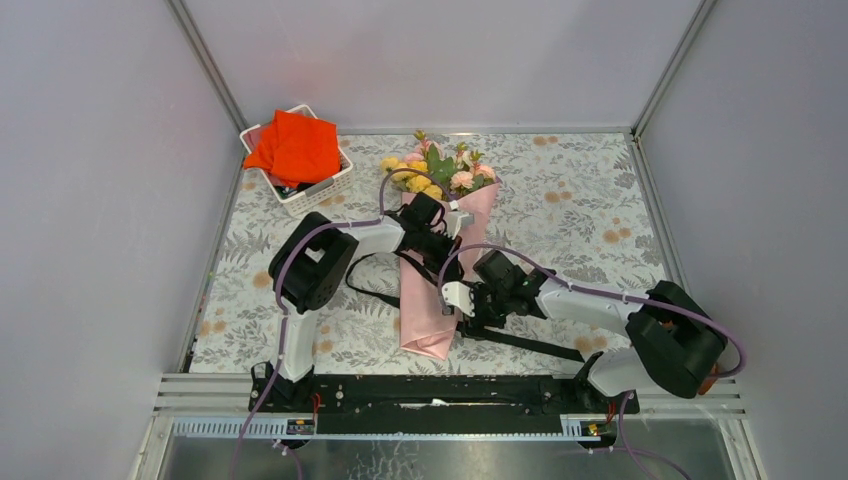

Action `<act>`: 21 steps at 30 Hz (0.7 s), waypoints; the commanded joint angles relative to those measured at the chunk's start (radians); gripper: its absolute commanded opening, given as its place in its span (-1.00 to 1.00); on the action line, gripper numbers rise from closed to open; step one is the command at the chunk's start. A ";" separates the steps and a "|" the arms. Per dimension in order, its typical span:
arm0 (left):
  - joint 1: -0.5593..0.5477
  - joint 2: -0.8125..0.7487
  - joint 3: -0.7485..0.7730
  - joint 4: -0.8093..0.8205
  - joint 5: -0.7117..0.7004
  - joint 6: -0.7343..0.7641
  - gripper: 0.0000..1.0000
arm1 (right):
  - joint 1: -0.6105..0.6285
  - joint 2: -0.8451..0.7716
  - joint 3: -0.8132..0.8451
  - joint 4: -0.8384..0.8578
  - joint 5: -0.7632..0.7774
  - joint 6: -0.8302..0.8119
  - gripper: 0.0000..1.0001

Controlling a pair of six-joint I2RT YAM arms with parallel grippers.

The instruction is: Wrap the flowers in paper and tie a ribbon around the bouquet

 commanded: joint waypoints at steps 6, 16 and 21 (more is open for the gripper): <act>0.025 -0.006 0.026 0.009 -0.011 0.002 -1.00 | 0.009 -0.050 -0.032 -0.091 0.171 -0.153 -0.96; 0.025 -0.020 0.038 -0.011 -0.054 0.064 -1.00 | -0.370 -0.215 0.049 -0.011 0.511 -0.108 -1.00; 0.025 -0.011 0.053 -0.026 -0.067 0.083 -1.00 | -0.536 -0.257 0.123 0.057 0.576 -0.046 -1.00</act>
